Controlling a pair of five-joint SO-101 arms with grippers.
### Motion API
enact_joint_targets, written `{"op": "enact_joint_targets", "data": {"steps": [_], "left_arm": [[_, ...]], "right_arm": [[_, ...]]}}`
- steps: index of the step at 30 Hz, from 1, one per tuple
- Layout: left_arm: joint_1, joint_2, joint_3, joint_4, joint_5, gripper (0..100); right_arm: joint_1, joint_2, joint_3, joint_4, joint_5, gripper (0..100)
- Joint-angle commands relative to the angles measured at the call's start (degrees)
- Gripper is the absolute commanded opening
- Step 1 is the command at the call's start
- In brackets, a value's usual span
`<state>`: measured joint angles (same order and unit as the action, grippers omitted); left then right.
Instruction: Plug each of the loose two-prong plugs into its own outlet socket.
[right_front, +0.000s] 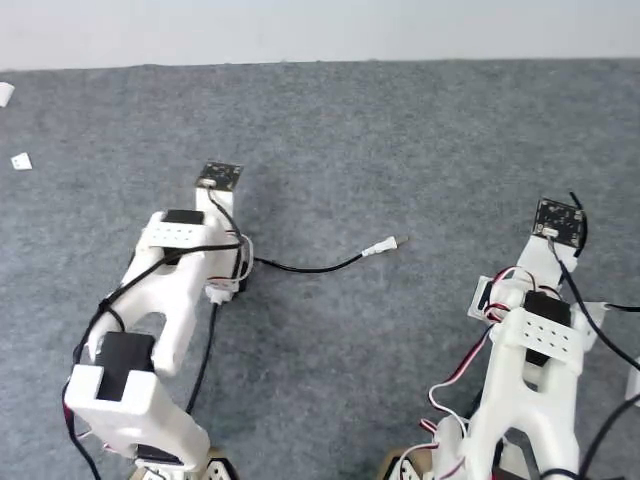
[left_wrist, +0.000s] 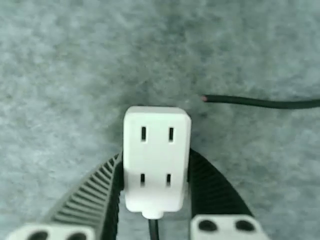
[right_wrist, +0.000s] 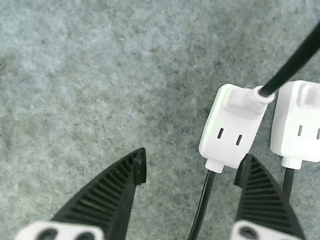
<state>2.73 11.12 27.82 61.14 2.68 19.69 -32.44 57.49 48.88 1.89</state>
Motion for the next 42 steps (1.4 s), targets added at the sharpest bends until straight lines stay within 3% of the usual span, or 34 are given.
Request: {"op": "enact_joint_targets", "data": {"steps": [1, 8, 11, 16, 20, 28, 37, 42], "left_arm": [[5.01, -2.64, -1.27, 1.49, 9.76, 4], [12.66, -6.15, -0.22, 1.41, 32.53, 5], [14.59, -3.6, 0.48, 0.62, 37.01, 5], [15.03, 1.76, -1.54, 0.0, 33.67, 5], [16.18, 1.93, -2.33, -0.09, 26.9, 8], [16.44, -5.54, 5.05, -1.23, 28.48, 43], [11.69, -23.21, 15.96, -3.34, 23.21, 44], [2.55, -29.89, 21.49, -7.74, 19.78, 44]], "right_arm": [[-0.57, -1.8, -0.35, -0.84, 0.62, 28.4], [-0.57, -1.8, -0.35, -0.84, 0.62, 28.4], [-0.57, -1.8, -0.35, -0.84, 0.62, 28.4], [-0.57, -1.8, -0.35, -0.75, 0.62, 28.4], [-0.57, -1.8, -0.35, -0.75, 0.62, 28.4], [-1.8, -1.8, 0.44, -0.92, 2.64, 28.4], [-1.8, -1.8, 0.53, -1.8, 2.64, 28.4], [-4.62, -1.8, 0.44, -0.92, 3.25, 28.4]]}}
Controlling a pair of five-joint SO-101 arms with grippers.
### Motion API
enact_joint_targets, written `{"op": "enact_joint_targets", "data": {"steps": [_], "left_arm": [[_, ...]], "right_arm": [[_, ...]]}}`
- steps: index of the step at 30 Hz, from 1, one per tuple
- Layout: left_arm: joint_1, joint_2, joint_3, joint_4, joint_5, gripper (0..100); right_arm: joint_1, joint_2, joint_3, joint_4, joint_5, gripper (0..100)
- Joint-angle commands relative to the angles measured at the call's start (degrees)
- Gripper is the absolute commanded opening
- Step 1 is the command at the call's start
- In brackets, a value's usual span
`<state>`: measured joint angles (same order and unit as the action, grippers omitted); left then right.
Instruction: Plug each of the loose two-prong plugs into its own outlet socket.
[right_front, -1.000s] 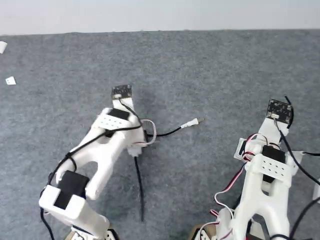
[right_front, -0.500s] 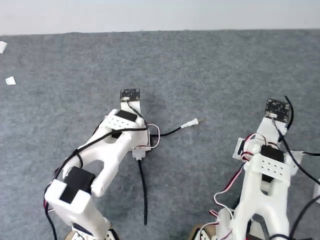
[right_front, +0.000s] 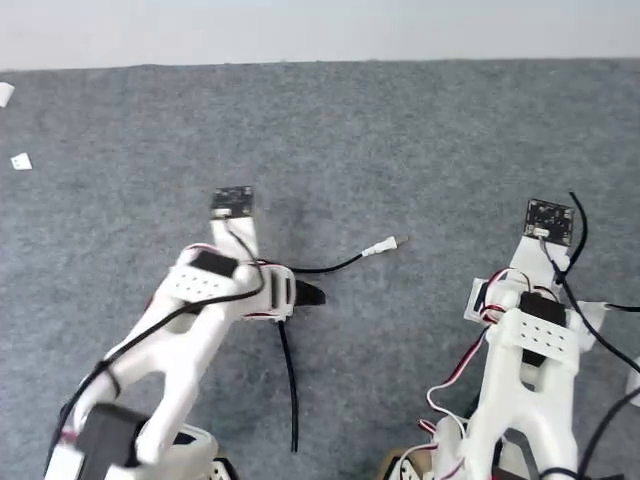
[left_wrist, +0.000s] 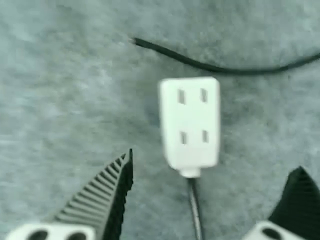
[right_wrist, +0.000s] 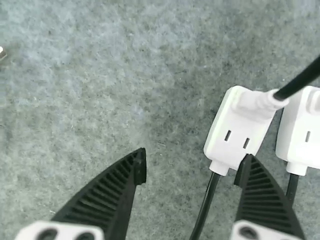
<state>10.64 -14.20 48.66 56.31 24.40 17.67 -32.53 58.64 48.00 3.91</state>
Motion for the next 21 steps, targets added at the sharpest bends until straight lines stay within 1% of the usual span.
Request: {"op": "enact_joint_targets", "data": {"steps": [1, 5, 7, 10, 12, 16, 18, 21], "left_arm": [[-7.82, -5.45, 1.01, -2.9, -2.11, 44], [-17.85, -7.65, 2.77, -2.46, -2.37, 44], [-22.77, -8.18, 4.0, -2.64, -4.57, 44], [-29.27, -8.18, 6.55, -4.66, -8.7, 44], [-32.88, -8.35, 9.45, -9.05, -11.43, 44], [-37.27, -8.35, 15.16, -19.43, -16.97, 44], [-38.07, -8.44, 15.69, -19.78, -18.29, 44], [-37.89, -8.44, 15.78, -19.87, -18.37, 44]], "right_arm": [[-4.09, -1.8, -0.79, 1.01, 2.46, 28.4], [-10.77, -1.63, -6.15, 7.08, 5.89, 28.4], [-13.76, -1.63, -9.32, 7.87, 8.79, 28.4], [-20.09, -1.63, -12.66, 7.78, 17.93, 28.5], [-24.31, -1.63, -13.98, 7.78, 24.35, 28.5], [-30.02, -1.63, -14.59, 5.23, 34.37, 28.5], [-31.43, -1.36, -14.42, 2.51, 37.71, 28.5], [-31.78, 1.45, -14.51, -2.51, 41.14, 28.5]]}}
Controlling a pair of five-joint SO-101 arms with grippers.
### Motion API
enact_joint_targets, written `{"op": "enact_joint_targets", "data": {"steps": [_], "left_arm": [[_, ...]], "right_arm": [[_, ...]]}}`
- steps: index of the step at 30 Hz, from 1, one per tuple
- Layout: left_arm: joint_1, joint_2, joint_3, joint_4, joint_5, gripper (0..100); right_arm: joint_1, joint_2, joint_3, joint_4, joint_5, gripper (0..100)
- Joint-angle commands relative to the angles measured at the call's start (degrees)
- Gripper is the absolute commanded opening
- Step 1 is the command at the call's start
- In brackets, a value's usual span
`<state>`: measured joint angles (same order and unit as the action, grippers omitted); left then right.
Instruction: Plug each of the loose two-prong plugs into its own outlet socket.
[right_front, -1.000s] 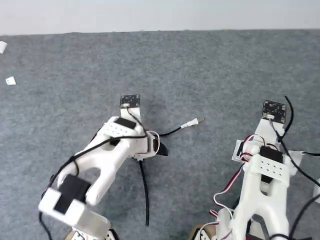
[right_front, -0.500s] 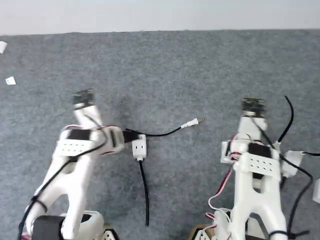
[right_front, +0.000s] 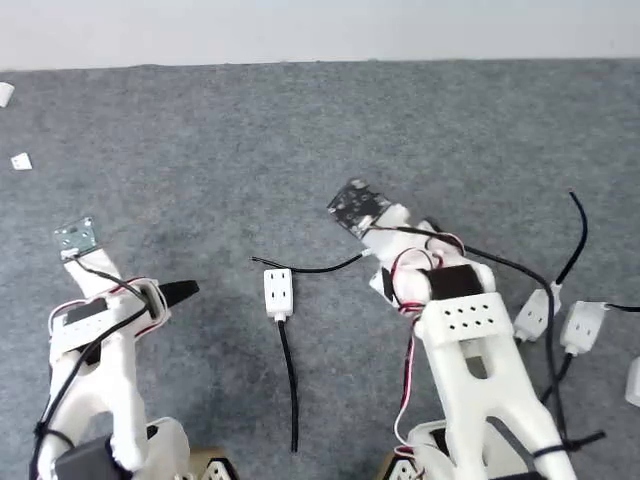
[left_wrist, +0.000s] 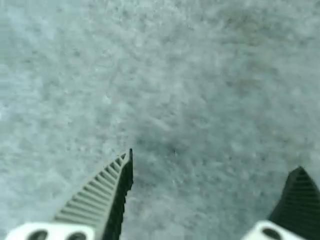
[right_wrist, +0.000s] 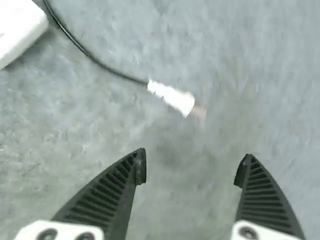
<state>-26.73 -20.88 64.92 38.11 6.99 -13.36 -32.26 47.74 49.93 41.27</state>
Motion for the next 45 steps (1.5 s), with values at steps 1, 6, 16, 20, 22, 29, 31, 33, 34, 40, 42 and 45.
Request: {"op": "enact_joint_targets", "data": {"steps": [1, 6, 16, 20, 22, 29, 31, 33, 34, 40, 42, 45], "left_arm": [[-0.53, -1.76, -0.48, -1.67, -0.97, 44], [-0.53, -1.67, -0.48, -1.85, -1.05, 44], [-0.53, -1.49, -0.48, -2.99, -0.97, 44], [-0.44, -1.49, -0.48, -3.08, -0.97, 44], [-0.44, -1.49, -0.48, -3.08, -0.97, 44], [-0.44, -1.41, -0.48, -3.08, -0.97, 44], [-0.44, -1.41, -0.48, -3.08, -0.97, 44], [-0.44, -1.41, -0.48, -3.08, -0.97, 44], [-0.44, -1.41, -0.48, -3.08, -0.97, 44], [-0.44, -1.41, -0.48, -3.08, -0.97, 44], [-0.44, -1.41, -0.48, -3.08, -0.97, 44], [-0.44, -1.41, -0.48, -3.08, -0.97, 44]], "right_arm": [[-0.75, 2.68, -3.69, -6.37, 4.84, 28.5], [-0.92, 14.37, -5.8, -12.44, 9.67, 28.5], [-2.15, 35.03, -20.66, -6.73, 22.95, 28.4], [-2.51, 43.65, -28.84, -6.2, 23.12, 28.4], [-2.51, 47.96, -32.62, -6.2, 23.12, 28.4], [-1.36, 56.13, -39.91, -4.44, 23.03, 5.0], [-0.92, 55.52, -42.29, -1.01, 21.98, 1.7], [-0.31, 53.76, -43.96, 2.77, 19.52, 3.5], [-0.04, 52.53, -44.75, 4.44, 18.46, 1.1], [2.86, 42.24, -47.74, 13.58, 10.64, 0.9], [3.82, 38.73, -48.18, 18.33, 7.56, 0.9], [4.09, 35.65, -47.74, 26.59, 1.14, 0.9]]}}
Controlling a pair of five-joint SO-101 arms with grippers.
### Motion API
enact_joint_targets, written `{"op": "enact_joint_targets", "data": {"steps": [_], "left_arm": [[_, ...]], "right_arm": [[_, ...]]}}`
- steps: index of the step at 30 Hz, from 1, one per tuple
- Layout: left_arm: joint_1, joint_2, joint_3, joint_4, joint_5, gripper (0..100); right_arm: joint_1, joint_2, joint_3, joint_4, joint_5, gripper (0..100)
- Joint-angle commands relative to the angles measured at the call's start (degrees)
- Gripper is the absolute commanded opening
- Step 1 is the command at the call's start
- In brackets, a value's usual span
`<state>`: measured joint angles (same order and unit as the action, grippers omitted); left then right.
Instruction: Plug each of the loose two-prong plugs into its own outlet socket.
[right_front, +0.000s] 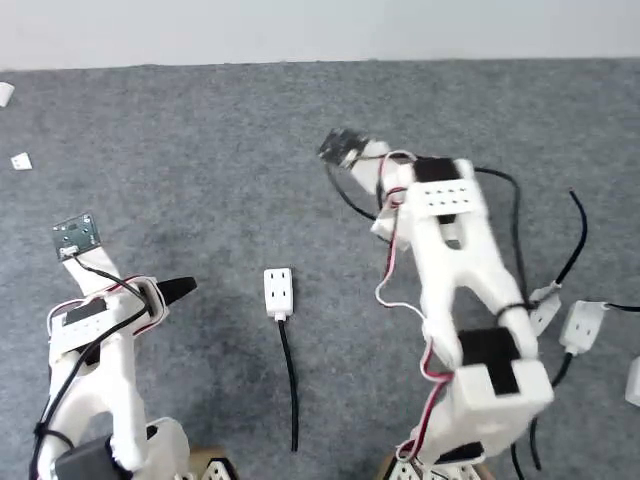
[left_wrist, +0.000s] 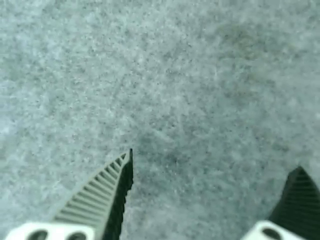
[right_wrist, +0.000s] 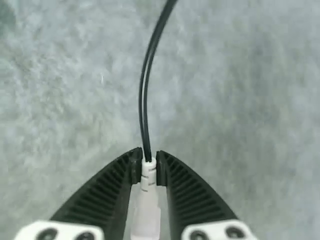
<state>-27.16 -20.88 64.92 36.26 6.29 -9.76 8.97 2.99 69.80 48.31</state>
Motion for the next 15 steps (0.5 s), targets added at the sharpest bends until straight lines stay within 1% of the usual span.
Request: {"op": "enact_joint_targets", "data": {"steps": [1, 3, 5, 13, 15], "left_arm": [[0.0, -1.41, -0.48, -1.23, -0.26, 44], [0.0, -1.41, -0.48, -1.23, -0.26, 44], [0.0, -1.41, -0.48, -1.23, -0.26, 44], [0.0, -1.32, -0.48, -1.23, -0.26, 44], [0.0, -1.32, -0.48, -1.23, -0.26, 44]], "right_arm": [[0.31, -5.76, -2.29, 8.66, -8.26, 0.9], [-0.48, -5.67, -0.26, 10.15, -12.48, 0.9], [-1.63, -5.67, 3.69, 8.13, -15.03, 0.9], [-6.99, -5.67, 18.46, -11.47, -17.41, 1.3], [-6.99, -5.67, 20.04, -15.6, -20.57, 5.4]]}}
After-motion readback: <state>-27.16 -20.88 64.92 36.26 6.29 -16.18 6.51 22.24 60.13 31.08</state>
